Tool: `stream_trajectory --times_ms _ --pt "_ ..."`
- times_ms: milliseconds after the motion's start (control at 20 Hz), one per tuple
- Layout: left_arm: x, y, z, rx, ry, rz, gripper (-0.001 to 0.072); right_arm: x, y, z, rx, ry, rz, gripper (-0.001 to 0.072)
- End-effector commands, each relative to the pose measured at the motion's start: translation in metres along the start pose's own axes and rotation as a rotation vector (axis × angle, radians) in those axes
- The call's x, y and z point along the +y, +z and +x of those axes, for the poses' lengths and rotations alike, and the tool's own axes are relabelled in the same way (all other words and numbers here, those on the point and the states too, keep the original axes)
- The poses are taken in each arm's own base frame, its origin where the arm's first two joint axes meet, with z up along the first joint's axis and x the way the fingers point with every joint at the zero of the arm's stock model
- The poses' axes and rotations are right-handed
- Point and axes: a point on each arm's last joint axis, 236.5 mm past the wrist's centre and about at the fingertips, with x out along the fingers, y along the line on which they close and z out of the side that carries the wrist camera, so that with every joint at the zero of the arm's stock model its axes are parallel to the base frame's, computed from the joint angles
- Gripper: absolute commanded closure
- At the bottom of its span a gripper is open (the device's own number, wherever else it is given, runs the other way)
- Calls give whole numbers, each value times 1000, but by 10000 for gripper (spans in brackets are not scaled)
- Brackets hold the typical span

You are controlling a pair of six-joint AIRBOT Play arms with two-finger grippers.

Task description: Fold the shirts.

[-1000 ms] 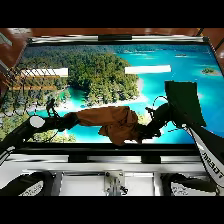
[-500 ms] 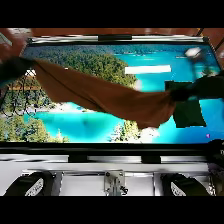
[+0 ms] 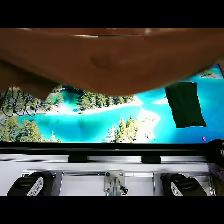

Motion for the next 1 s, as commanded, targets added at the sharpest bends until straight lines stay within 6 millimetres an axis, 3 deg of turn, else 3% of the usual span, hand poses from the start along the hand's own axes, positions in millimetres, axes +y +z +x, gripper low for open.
stream_trajectory --times_ms 0,200,400,500,600,800,950 --pt "28 -57 -20 253 135 2 673 0 -52 -13 227 2 12 653" --pt "54 -127 -20 488 207 -19 673 21 -165 -3 663 55 5 653" --pt "86 -251 -5 790 249 -106 673 57 -292 35 916 129 26 653" --pt "94 -303 13 839 236 -171 673 74 -339 67 931 146 72 653" --pt "98 -326 41 791 216 -240 673 84 -366 104 927 129 132 653" --pt "117 -357 101 730 225 -369 672 99 -396 186 840 61 302 653" --pt "122 -404 118 837 237 -480 670 104 -407 222 774 2 478 626"
